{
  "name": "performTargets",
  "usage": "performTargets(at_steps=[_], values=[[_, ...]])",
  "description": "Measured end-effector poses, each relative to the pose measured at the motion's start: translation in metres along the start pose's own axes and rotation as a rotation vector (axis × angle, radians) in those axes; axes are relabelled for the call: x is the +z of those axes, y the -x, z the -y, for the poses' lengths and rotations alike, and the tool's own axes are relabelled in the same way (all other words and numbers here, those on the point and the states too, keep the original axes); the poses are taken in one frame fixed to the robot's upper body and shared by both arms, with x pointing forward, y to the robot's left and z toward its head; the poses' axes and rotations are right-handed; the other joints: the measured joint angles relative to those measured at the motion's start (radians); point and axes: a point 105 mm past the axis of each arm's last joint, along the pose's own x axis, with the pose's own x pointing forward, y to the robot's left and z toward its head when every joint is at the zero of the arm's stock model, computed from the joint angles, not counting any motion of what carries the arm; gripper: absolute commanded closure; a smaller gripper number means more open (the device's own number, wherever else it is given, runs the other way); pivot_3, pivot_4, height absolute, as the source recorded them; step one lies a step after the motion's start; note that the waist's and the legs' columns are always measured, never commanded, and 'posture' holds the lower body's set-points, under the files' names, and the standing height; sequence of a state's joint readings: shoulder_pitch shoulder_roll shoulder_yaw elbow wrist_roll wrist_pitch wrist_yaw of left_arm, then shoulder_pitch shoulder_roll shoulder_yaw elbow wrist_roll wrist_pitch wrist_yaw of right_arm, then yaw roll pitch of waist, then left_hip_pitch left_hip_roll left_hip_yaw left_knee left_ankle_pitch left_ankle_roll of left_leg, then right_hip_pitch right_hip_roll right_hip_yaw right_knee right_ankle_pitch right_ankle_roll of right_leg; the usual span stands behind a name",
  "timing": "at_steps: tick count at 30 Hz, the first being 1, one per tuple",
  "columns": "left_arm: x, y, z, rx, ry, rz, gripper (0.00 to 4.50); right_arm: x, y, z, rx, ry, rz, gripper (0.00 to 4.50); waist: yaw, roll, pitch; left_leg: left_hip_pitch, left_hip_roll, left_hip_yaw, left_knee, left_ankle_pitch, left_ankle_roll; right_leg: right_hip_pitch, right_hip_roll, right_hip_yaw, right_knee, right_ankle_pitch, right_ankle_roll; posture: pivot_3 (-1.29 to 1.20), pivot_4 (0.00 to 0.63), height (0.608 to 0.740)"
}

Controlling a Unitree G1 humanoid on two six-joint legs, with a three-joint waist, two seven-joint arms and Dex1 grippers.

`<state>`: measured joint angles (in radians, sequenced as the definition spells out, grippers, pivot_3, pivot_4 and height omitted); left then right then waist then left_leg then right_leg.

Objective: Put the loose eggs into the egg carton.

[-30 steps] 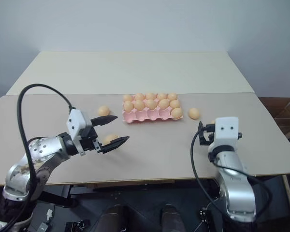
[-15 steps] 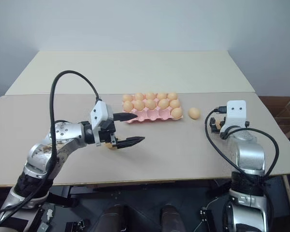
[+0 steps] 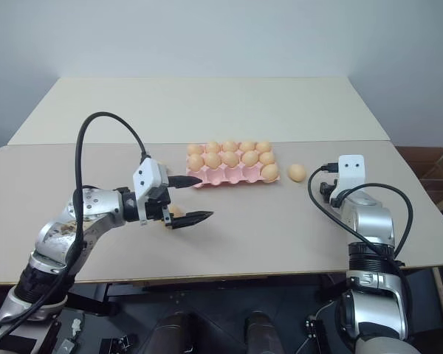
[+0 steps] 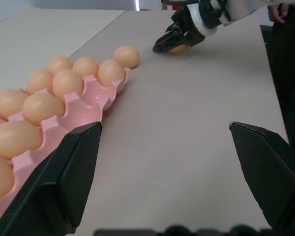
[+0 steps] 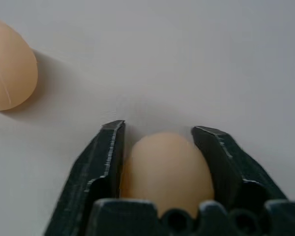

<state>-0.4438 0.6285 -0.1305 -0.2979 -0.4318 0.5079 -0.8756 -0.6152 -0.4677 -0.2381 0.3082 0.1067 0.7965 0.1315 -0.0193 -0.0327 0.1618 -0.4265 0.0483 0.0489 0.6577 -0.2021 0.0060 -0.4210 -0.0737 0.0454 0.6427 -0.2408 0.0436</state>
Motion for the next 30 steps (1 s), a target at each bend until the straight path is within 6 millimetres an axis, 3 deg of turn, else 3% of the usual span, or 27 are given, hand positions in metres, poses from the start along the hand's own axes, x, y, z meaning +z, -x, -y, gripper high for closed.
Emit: performTargets(at_steps=[5, 9, 12, 16, 24, 30], values=[[-0.011, 0.011, -0.003, 0.041, 0.027, -0.025, 0.0, 0.005, 0.005, 0.001, -0.003, 0.018, 0.021, 3.0, 0.0, 0.0, 0.0, 0.0, 0.0, 0.0, 0.0, 0.0, 0.0, -0.001, 0.0, 0.0, 0.0, 0.0, 0.0, 0.0, 0.15, 0.74], [-0.019, 0.026, -0.007, 0.09, 0.048, -0.064, 0.0, 0.029, 0.027, -0.009, 0.031, 0.047, 0.13, 3.01, -0.001, 0.0, 0.0, -0.001, 0.0, 0.0, -0.001, 0.0, 0.0, -0.002, 0.0, 0.0, 0.001, 0.0, 0.0, 0.0, 0.15, 0.74], [-0.021, 0.035, -0.006, 0.115, 0.053, -0.081, 0.0, 0.054, 0.05, -0.027, 0.086, 0.056, 0.245, 3.01, -0.002, 0.001, 0.0, -0.001, 0.001, 0.0, 0.0, 0.0, 0.0, -0.002, 0.0, 0.0, 0.001, 0.0, 0.0, 0.0, 0.15, 0.74], [-0.023, 0.046, -0.008, 0.15, 0.064, -0.108, 0.0, 0.078, 0.078, -0.076, 0.238, 0.021, 0.373, 3.02, -0.003, 0.001, 0.0, 0.001, 0.001, 0.0, 0.0, 0.0, 0.0, -0.001, 0.001, -0.001, 0.002, 0.0, 0.0, 0.0, 0.15, 0.74], [-0.024, 0.049, -0.01, 0.174, 0.063, -0.122, 0.0, 0.071, 0.074, -0.164, 0.424, 0.047, 0.361, 3.03, -0.001, 0.001, 0.0, 0.0, 0.001, 0.0, 0.0, 0.0, 0.0, -0.002, 0.0, -0.001, 0.002, 0.0, 0.0, 0.0, 0.15, 0.74], [-0.023, 0.049, -0.008, 0.179, 0.061, -0.123, 0.0, 0.076, 0.057, -0.184, 0.421, 0.081, 0.403, 3.03, -0.002, 0.001, 0.0, 0.0, 0.001, 0.0, 0.0, 0.0, 0.0, -0.002, 0.0, -0.001, 0.002, 0.0, 0.0, 0.0, 0.15, 0.74]])
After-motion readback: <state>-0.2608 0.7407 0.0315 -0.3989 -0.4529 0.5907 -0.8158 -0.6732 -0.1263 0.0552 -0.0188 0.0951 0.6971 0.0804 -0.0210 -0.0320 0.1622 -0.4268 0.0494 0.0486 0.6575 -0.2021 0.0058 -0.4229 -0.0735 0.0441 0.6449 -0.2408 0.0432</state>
